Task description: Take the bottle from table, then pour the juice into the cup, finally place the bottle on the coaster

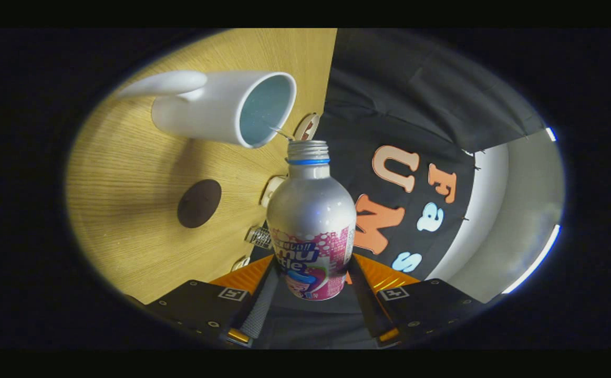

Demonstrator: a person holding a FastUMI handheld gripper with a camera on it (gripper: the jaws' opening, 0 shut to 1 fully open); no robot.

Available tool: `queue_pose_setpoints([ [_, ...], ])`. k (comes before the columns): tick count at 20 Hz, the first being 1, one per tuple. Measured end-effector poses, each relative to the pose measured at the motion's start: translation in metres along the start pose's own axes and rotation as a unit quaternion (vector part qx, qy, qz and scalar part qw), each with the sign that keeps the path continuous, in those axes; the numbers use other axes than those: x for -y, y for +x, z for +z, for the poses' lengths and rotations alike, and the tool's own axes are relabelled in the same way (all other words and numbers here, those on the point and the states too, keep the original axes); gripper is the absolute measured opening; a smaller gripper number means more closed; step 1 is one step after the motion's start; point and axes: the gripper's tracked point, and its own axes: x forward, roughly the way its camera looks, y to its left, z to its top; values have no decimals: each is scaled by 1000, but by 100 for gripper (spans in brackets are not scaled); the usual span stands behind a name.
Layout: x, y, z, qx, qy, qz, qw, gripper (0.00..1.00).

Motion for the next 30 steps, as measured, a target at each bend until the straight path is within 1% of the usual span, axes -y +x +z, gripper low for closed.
queue_pose_setpoints([
  [14,-2,-3,5,6,-20,3,1000,75],
  [30,-1,-7,7,7,-15,7,1000,75],
])
